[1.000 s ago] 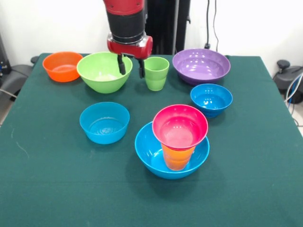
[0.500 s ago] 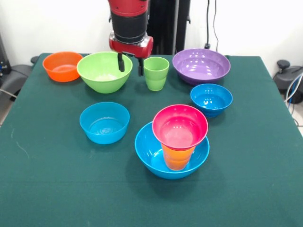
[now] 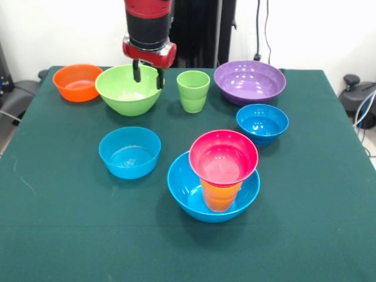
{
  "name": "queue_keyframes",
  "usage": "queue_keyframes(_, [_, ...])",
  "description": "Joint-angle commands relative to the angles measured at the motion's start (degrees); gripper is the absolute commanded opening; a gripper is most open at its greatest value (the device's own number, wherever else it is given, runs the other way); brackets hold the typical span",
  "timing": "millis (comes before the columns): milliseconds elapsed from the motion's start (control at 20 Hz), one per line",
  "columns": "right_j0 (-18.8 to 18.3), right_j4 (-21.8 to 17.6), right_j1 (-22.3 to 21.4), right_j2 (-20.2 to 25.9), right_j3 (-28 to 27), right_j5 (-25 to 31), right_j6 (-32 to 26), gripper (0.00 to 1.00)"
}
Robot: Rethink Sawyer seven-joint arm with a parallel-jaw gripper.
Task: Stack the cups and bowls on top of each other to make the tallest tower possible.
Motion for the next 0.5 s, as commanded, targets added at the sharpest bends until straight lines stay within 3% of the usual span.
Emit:
queue_keyframes(50, [2.32,-0.03,5.20,-1.78,-0.92,-5.37,5.94,1.00])
queue_keyframes(500, [3.90,0.94,12.78,-2.65,-3.61,-12.77,7.22,1.00])
